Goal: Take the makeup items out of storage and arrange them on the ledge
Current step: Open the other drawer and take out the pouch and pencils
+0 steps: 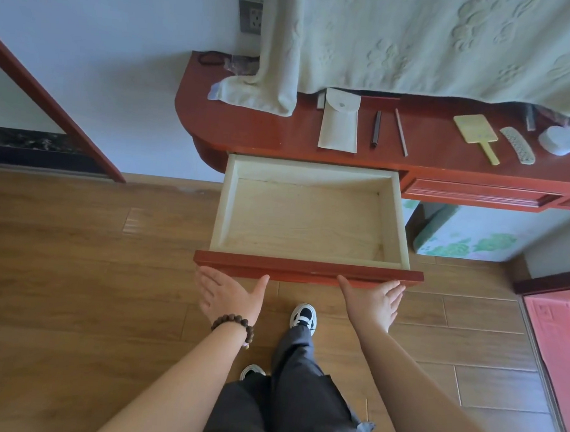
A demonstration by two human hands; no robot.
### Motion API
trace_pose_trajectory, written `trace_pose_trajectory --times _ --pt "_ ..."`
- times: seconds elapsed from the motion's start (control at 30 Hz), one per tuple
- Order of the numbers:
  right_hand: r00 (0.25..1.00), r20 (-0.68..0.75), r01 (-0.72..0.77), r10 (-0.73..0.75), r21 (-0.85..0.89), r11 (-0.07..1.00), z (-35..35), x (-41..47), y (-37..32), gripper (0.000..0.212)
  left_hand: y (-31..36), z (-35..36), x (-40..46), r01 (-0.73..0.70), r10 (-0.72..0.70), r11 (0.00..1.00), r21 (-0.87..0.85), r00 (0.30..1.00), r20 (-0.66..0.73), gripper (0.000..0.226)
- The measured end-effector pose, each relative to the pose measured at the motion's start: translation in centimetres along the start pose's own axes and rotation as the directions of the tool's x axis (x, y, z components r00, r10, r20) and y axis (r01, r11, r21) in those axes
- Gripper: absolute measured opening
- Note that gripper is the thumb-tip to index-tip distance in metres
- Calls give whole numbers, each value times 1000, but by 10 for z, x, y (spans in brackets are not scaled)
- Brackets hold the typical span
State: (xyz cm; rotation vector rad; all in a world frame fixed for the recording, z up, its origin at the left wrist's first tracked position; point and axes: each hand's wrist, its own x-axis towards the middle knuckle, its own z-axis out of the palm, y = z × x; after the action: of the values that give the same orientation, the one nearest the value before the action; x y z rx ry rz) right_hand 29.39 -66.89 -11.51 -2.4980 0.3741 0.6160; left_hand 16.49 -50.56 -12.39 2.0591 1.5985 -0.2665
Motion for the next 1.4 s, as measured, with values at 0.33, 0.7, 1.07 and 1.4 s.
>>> trace_pose_trajectory --times 0.33,0.7,1.07,1.4 --pt "1000 12 -15 13 144 990 7 25 -12 125 37 13 18 51 -50 998 -28 998 26 135" --pt "996 79 15 -30 183 983 9 78 -57 129 85 7 69 36 -37 999 -15 998 -46 131" --pt "991 105 68 -86 169 983 12 127 -105 123 135 -5 121 50 -51 999 -15 998 -47 128" --pt "993 52 94 -108 215 972 17 163 -150 116 172 -12 165 43 -47 995 -88 998 -50 125"
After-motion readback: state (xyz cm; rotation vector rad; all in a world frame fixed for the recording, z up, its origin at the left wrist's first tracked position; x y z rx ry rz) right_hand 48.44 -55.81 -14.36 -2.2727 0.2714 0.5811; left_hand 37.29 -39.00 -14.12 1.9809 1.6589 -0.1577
